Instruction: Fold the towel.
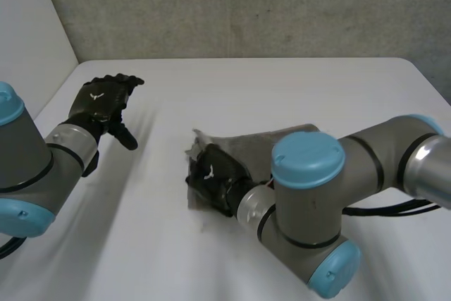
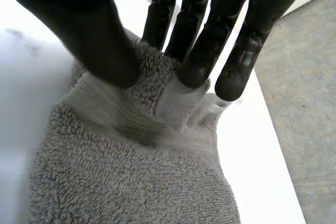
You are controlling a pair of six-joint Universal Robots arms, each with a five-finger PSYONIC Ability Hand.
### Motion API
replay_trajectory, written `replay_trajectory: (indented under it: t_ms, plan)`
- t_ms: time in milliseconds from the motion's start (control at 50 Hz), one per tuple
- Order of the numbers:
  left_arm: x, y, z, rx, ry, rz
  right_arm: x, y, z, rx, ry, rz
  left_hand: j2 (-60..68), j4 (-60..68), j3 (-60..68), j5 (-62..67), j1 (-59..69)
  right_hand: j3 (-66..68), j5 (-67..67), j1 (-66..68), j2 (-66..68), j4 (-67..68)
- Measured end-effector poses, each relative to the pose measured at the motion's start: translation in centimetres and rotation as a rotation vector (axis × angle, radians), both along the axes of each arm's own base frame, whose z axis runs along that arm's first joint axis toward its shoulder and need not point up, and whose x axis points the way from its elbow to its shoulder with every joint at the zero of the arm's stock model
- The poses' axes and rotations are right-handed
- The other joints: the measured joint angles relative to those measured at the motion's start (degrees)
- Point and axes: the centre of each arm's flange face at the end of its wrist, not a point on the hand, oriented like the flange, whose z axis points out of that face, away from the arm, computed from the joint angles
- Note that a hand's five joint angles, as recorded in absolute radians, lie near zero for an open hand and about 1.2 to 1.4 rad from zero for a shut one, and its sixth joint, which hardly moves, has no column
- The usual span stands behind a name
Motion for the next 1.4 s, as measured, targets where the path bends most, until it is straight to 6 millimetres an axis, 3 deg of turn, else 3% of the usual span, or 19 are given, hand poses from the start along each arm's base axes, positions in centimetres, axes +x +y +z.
replay_trajectory:
  t_ms: [60,100,140,200,280,400,480,560,620,660,780,840,980,1060,1160,1220,1280,1320,1400]
  plan:
    - [-0.4,0.2,0.2,-0.008,0.001,-0.013,-0.3,0.1,0.2,-0.012,0.009,0.001,0.0,0.0,0.0,0.0,0.0,-20.4,-21.7,-20.7,-20.9,-20.7]
    - [-0.8,0.4,0.4,-0.017,0.001,-0.027,-1.0,-0.2,1.1,-0.020,-0.003,-0.016,0.0,0.0,0.0,0.0,0.0,-42.5,-44.6,-43.0,-43.4,-42.9]
    - [-1.2,0.5,0.6,-0.024,0.002,-0.038,-1.6,-0.7,1.9,-0.018,-0.021,-0.040,0.0,0.0,0.0,0.0,0.0,-50.7,-52.6,-50.3,-50.6,-50.6]
    - [-2.0,0.8,1.0,-0.039,0.004,-0.061,-3.2,-2.1,3.0,0.007,-0.065,-0.109,0.0,0.0,0.0,0.0,0.0,-52.8,-53.0,-52.3,-52.1,-51.9]
    - [-3.5,1.3,1.5,-0.060,0.011,-0.101,-7.0,-4.6,4.0,0.093,-0.147,-0.264,0.0,0.0,0.0,0.0,0.0,-52.8,-53.0,-52.8,-52.1,-51.9]
    - [-5.3,2.3,1.8,-0.072,0.017,-0.150,-12.5,-7.2,2.7,0.210,-0.186,-0.465,0.0,0.0,0.0,0.0,0.0,-52.8,-53.0,-52.9,-52.1,-51.9]
    - [-5.9,2.7,1.6,-0.068,0.017,-0.170,-15.5,-8.2,0.9,0.262,-0.158,-0.550,0.0,0.0,0.0,0.0,0.0,-47.9,-47.3,-47.7,-47.4,-48.0]
    - [-6.3,2.9,1.3,-0.060,0.015,-0.180,-17.2,-8.6,-0.8,0.271,-0.112,-0.577,0.0,0.0,0.0,0.0,0.0,-16.7,-15.9,-15.5,-15.5,-16.8]
    - [-6.3,3.0,1.1,-0.055,0.014,-0.180,-17.5,-8.9,-1.2,0.250,-0.094,-0.573,0.0,0.0,0.0,0.0,0.0,2.5,2.7,0.7,3.7,2.6]
    - [-6.2,3.0,1.0,-0.050,0.012,-0.179,-17.4,-9.2,-1.1,0.225,-0.090,-0.565,0.0,0.0,0.0,0.0,0.0,9.3,9.2,4.8,10.0,9.5]
    - [-5.9,3.2,1.0,-0.043,0.010,-0.173,-16.5,-10.2,0.2,0.151,-0.111,-0.540,0.0,0.0,0.0,0.0,0.0,9.7,9.6,5.6,10.2,9.9]
    - [-5.7,3.2,1.1,-0.042,0.010,-0.168,-14.2,-9.9,1.8,0.098,-0.137,-0.464,0.0,0.0,0.0,0.0,0.0,9.7,9.6,6.3,10.2,9.9]
    - [-4.8,3.0,1.9,-0.059,0.013,-0.119,-5.9,-5.5,4.1,0.023,-0.158,-0.183,0.0,0.0,0.0,0.0,0.0,9.7,10.0,6.4,10.2,9.9]
    - [-3.8,2.4,2.4,-0.071,0.015,-0.062,-1.7,-2.1,3.3,0.011,-0.094,-0.020,0.0,0.0,0.0,0.0,0.0,9.7,10.0,6.9,10.2,9.9]
    - [-2.8,1.9,2.9,-0.085,0.019,-0.002,1.2,0.5,1.0,0.014,0.019,0.094,0.0,0.0,0.0,0.0,0.0,9.7,10.0,7.1,10.2,9.9]
    - [-2.4,1.7,3.1,-0.090,0.022,0.016,1.8,0.9,0.1,0.022,0.058,0.101,0.0,0.0,0.0,0.0,0.0,-1.0,-0.3,-1.4,-0.9,-1.0]
    - [-2.4,1.7,3.3,-0.093,0.024,0.021,1.8,0.4,0.4,0.039,0.042,0.044,0.0,0.0,0.0,0.0,0.0,-31.2,-32.3,-33.0,-31.5,-31.1]
    - [-2.5,1.7,3.4,-0.095,0.027,0.020,1.6,-0.1,1.2,0.063,-0.001,-0.003,0.0,0.0,0.0,0.0,0.0,-45.8,-47.4,-45.9,-46.1,-45.6]
    - [-2.8,1.7,3.7,-0.102,0.043,0.011,0.4,-1.2,3.3,0.138,-0.129,-0.097,0.0,0.0,0.0,0.0,0.0,-52.7,-53.1,-52.2,-52.0,-51.9]
